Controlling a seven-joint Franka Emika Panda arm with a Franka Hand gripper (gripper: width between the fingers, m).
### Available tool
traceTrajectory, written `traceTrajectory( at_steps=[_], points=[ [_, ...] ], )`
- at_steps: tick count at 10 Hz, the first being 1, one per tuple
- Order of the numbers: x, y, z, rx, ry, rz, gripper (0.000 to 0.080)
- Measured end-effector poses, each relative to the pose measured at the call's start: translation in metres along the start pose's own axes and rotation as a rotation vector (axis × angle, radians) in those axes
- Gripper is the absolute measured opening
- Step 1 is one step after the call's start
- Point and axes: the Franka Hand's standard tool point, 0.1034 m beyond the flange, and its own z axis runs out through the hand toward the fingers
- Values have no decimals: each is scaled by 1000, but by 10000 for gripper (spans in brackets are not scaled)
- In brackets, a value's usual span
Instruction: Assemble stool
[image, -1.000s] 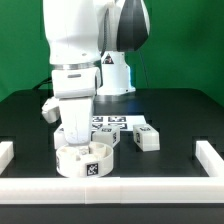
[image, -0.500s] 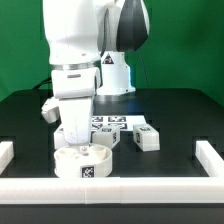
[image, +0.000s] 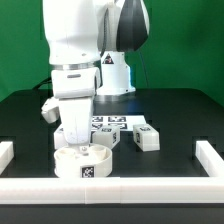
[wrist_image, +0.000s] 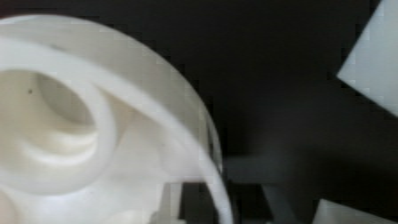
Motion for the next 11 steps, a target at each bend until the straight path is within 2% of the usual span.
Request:
traceTrajectory(
  at_steps=[1,2,6,8,10,11],
  points=[
    [1,0,0,0,0,0,29],
    [11,4,0,2,1,4,29],
    [65,24,4,-11,22,14,29],
    [100,29,6,-17,33,94,29],
    [123,30,7,-19,40,179,29],
    [120,30,7,-18,39,161,29]
  ],
)
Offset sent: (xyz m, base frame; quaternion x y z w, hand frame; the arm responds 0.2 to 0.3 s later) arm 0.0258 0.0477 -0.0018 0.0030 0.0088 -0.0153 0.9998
